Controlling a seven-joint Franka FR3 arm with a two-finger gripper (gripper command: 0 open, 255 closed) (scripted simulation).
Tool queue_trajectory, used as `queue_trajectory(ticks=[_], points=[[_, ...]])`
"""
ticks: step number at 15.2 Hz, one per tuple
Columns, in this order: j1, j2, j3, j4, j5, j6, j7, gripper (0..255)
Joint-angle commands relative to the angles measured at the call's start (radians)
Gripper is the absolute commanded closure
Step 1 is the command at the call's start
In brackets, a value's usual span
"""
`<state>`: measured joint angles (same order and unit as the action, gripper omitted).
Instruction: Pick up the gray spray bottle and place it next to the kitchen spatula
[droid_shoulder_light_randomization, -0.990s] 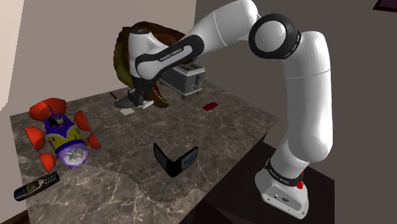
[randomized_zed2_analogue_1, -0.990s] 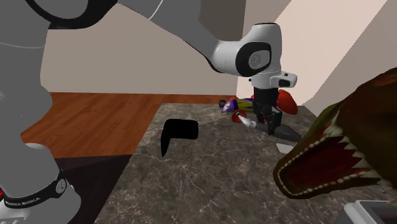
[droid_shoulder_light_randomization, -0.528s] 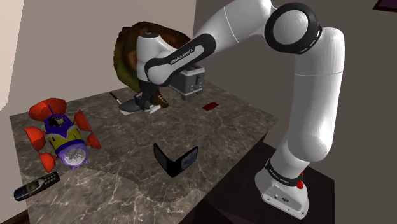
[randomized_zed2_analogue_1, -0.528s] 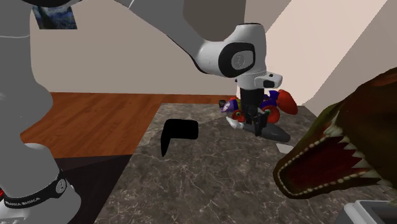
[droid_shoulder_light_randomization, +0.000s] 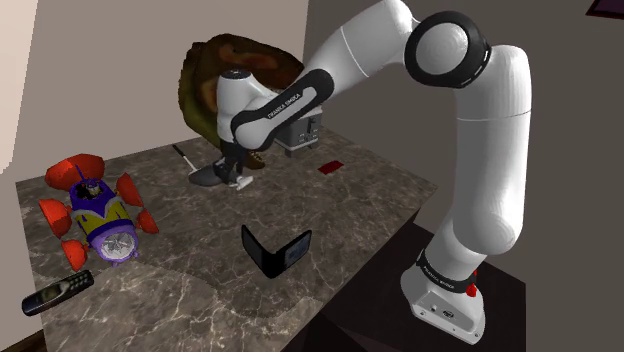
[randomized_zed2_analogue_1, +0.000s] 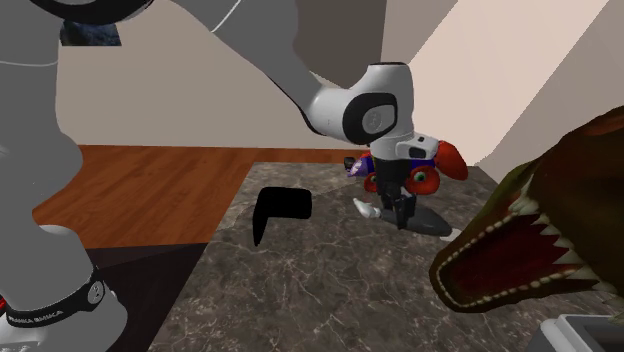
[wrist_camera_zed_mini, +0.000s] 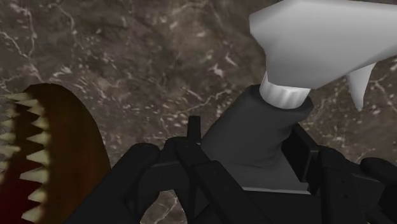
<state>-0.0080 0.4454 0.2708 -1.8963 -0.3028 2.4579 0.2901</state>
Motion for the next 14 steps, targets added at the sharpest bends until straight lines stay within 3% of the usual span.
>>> queue_trajectory(ticks=[1, 8, 14], points=[[0.004, 0.019, -0.006, -0.001, -0.01, 0.021, 0.008, 255], [0.02, 0.084, -0.03, -0.004, -0.044, 0.087, 0.036, 255], [0.021, 0.087, -0.031, -0.004, -0.046, 0.089, 0.037, 255]])
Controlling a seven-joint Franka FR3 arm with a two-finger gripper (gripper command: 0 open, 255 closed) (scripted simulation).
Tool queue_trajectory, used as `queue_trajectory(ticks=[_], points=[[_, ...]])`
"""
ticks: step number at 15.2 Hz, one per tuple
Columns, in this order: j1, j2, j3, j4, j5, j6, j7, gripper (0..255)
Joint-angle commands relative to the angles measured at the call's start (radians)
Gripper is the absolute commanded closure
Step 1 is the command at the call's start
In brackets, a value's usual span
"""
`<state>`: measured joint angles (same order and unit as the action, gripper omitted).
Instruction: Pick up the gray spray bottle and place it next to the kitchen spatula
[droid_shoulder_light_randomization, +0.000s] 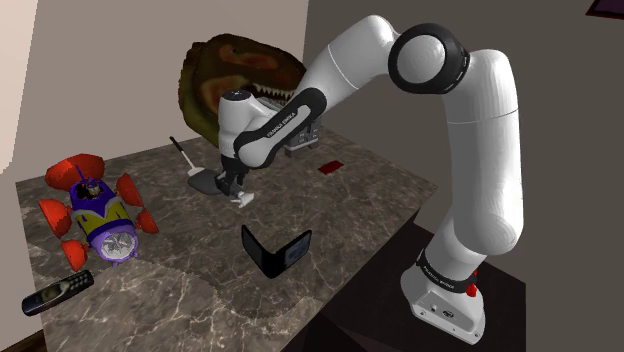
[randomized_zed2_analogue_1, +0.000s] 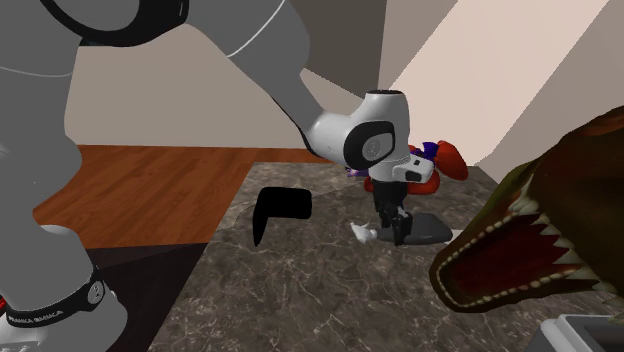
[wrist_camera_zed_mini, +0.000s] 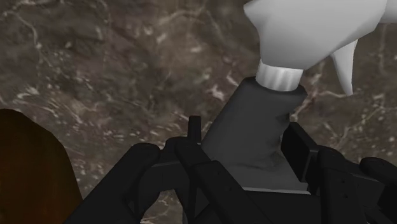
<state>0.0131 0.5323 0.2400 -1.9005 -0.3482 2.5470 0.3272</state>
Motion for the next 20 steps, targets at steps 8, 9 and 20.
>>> queue_trajectory(ticks=[8, 9, 20], points=[[0.0, 0.0, 0.0, 0.0, 0.0, 0.0, 0.0, 0], [-0.006, -0.028, 0.009, -0.009, 0.011, -0.019, -0.007, 0], [-0.02, -0.105, 0.034, -0.025, 0.045, -0.077, -0.029, 0]])
